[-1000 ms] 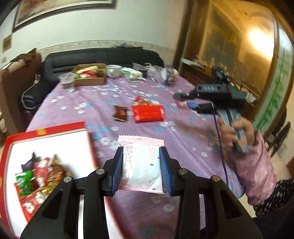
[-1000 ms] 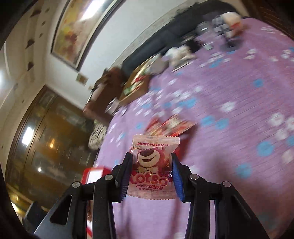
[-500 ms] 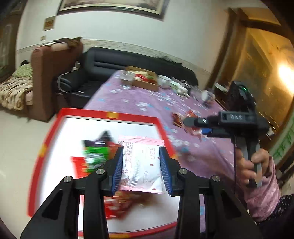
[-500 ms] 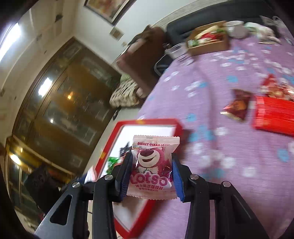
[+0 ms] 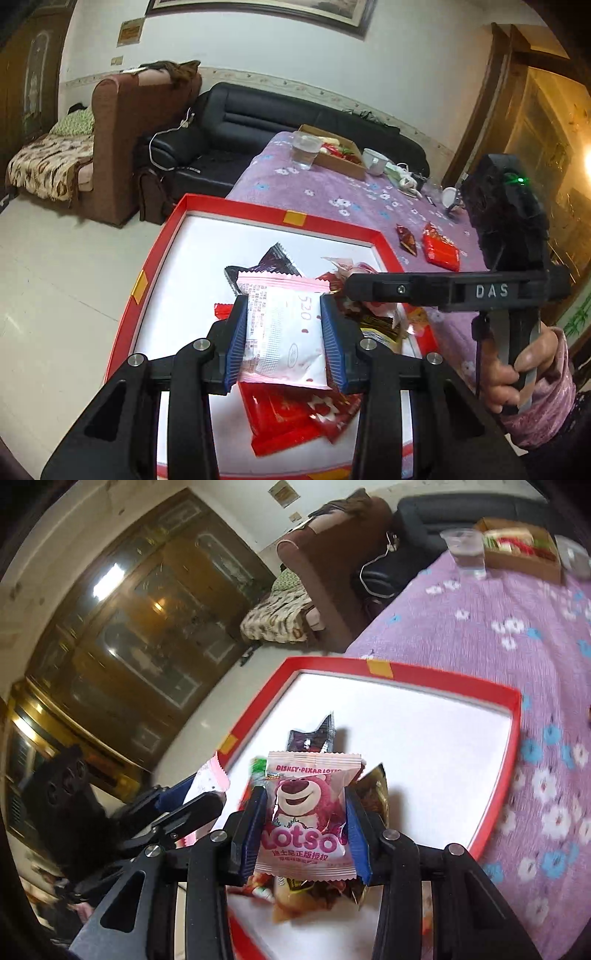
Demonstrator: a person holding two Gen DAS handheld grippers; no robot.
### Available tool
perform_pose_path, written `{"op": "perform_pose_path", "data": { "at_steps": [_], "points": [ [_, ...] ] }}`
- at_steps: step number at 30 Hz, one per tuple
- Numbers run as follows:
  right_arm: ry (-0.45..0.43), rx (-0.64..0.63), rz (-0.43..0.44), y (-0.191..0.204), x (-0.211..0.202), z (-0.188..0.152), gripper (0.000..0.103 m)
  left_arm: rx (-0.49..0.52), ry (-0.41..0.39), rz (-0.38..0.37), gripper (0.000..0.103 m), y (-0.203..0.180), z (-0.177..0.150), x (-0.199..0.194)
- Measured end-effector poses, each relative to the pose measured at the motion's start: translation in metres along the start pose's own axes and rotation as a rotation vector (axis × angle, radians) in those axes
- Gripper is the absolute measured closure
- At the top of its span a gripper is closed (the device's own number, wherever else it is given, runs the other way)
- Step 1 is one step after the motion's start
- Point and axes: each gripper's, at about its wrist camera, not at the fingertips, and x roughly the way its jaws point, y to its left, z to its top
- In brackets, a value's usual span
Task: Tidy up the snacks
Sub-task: 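Carry both packets over the tray and open both tools to drop them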
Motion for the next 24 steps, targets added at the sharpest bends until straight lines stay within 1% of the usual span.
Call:
{"op": "perform_pose_path", "data": {
  "at_steps": [4,9,11,13,14,15,16,17,19,20,21,22,23,24],
  "points": [
    [0.007,-0.031,-0.024,0.002,0.011,0.008,0.061,-0.039,0.025,0.025,0.066,0.013,0.001,0.011],
    [-0.003,-0.064,-0.108,-0.003,0.030,0.020,0.061,-0.073,0.049,0.070,0.065,0.025,0.001,0.024],
    [-0.002,-0.056,-0.104,-0.009,0.035,0.024,0.061,-0.068,0.050,0.092,0.065,0.026,0.002,0.026],
    [0.015,-0.034,-0.102,-0.017,0.041,0.027,0.061,-0.056,0.054,0.121,0.062,0.025,0.003,0.029],
    [0.026,-0.018,-0.106,-0.021,0.044,0.029,0.060,-0.052,0.057,0.137,0.059,0.025,0.003,0.031],
    [0.028,-0.005,-0.111,-0.025,0.044,0.031,0.058,-0.052,0.058,0.155,0.053,0.025,0.004,0.032],
    [0.029,0.005,-0.112,-0.028,0.044,0.032,0.056,-0.052,0.062,0.171,0.051,0.025,0.004,0.034],
    [0.027,0.016,-0.117,-0.032,0.044,0.034,0.057,-0.053,0.073,0.184,0.047,0.024,0.005,0.035],
    [0.006,0.032,-0.161,-0.038,0.040,0.036,0.057,-0.047,0.087,0.210,0.037,0.024,0.005,0.037],
    [-0.008,0.027,-0.185,-0.039,0.036,0.037,0.057,-0.045,0.095,0.234,0.029,0.023,0.005,0.038],
    [-0.020,0.023,-0.191,-0.039,0.032,0.037,0.056,-0.041,0.099,0.259,0.026,0.023,0.005,0.037],
    [-0.036,0.024,-0.186,-0.039,0.026,0.037,0.053,-0.036,0.101,0.271,0.026,0.023,0.005,0.036],
    [-0.057,0.031,-0.176,-0.040,0.018,0.038,0.044,-0.028,0.102,0.292,0.026,0.021,0.004,0.035],
    [-0.081,0.036,-0.162,-0.042,0.009,0.039,0.039,-0.022,0.100,0.310,0.026,0.020,0.004,0.033]
  ]
}}
